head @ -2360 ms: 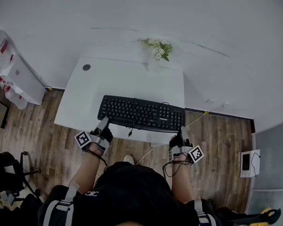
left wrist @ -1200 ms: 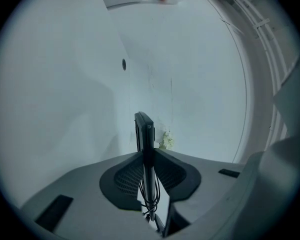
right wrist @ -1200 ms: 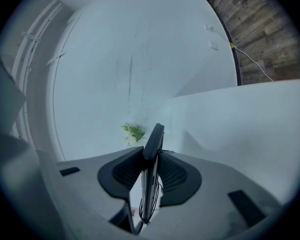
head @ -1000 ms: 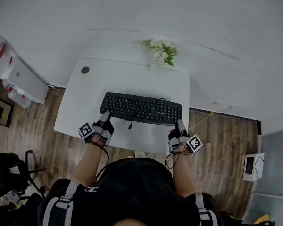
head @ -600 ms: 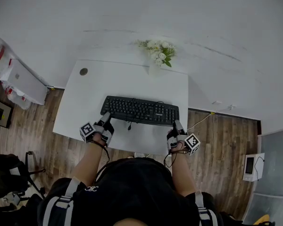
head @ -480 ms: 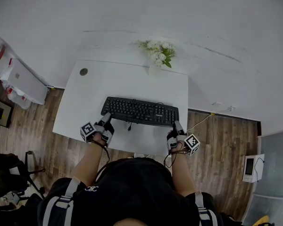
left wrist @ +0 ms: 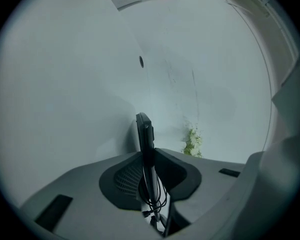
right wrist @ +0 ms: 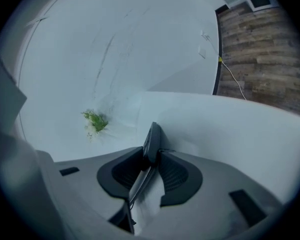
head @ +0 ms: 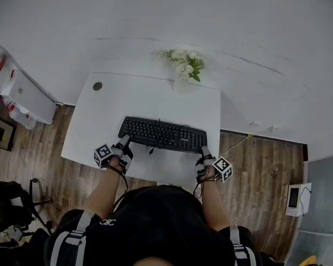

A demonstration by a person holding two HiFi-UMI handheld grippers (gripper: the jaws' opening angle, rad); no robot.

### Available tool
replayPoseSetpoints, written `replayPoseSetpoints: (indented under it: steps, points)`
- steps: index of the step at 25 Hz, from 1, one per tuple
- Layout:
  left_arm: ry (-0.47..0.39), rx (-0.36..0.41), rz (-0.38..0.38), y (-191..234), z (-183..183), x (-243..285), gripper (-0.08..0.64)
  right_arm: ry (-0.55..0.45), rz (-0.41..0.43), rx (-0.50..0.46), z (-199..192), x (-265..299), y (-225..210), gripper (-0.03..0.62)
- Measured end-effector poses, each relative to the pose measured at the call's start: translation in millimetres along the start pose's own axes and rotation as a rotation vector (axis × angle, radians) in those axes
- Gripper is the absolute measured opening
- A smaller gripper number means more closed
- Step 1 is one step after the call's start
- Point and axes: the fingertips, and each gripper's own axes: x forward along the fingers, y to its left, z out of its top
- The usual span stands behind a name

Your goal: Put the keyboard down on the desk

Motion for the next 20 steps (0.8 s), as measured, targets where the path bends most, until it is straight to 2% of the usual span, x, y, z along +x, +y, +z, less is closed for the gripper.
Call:
replayPoseSetpoints:
  steps: [2,8,15,17,20]
  points:
    - [0.012,0.026,0.046,4.8,-0.3,-0.2,0.077,0.008,-0.031,-0.036,-0.1,0.1,-1.7,0.104]
    - [0.065,0.141,0.257,24.8,-3.3,-0.4,0.112,0.048,-0.157,-0.225,-0.1,1.3,-6.8,0.121]
    - [0.079,0.170,0.391,46.7,-3.2,-4.4,0.126,0.106,-0.318,-0.449,-3.4,2.7,-20.3,0.147]
    - [0.081,0.163,0.418,51.5,-2.6,-4.2,0.130,0.139,-0.381,-0.552,-2.8,2.9,-24.4,0.152]
    - [0.093,0.197,0.484,58.3,-2.0,-6.6,0.133,0.192,-0.495,-0.799,-4.8,1.3,-27.0,0.118]
